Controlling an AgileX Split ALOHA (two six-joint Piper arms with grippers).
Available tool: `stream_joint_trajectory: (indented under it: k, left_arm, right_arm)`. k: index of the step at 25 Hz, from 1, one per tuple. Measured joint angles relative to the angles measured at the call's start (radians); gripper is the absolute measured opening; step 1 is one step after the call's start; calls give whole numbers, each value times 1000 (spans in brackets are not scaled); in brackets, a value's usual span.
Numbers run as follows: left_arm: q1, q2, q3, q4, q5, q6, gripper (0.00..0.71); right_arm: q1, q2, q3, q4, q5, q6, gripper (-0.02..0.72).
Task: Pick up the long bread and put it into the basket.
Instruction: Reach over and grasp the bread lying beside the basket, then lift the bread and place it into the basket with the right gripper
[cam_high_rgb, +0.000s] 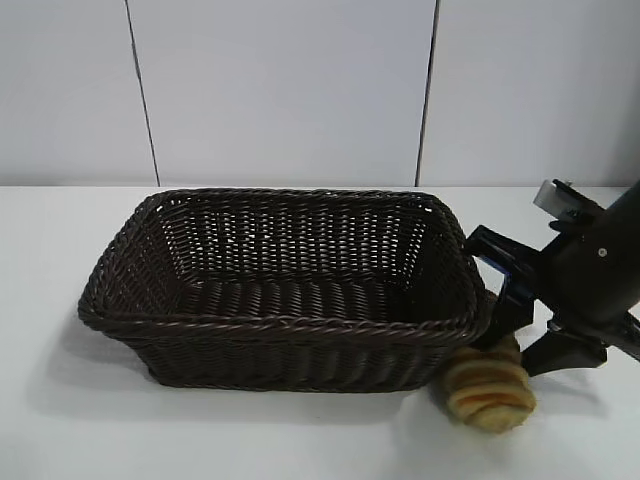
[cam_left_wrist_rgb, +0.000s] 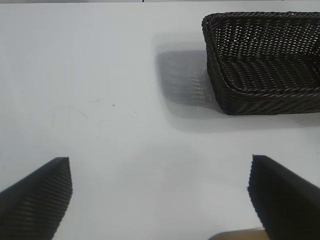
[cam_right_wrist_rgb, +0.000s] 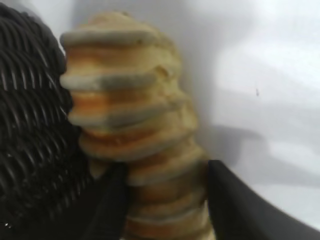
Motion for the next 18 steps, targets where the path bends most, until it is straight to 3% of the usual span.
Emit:
stream_joint_trajectory:
  k: [5, 9, 14, 18]
  left_arm:
    - [0, 0, 0, 0, 0, 0, 689]
    - [0, 0, 0, 0, 0, 0, 689]
    - [0, 0, 0, 0, 0, 0, 689]
    - [0, 0, 0, 0, 0, 0, 689]
  right_arm:
    - [0, -12, 0, -12, 8, 3, 71]
    - [-13, -52, 0, -73, 27, 43, 63]
    - [-101, -118, 0, -183, 76, 97, 63]
    - [-164, -188, 1, -215, 128, 108, 63]
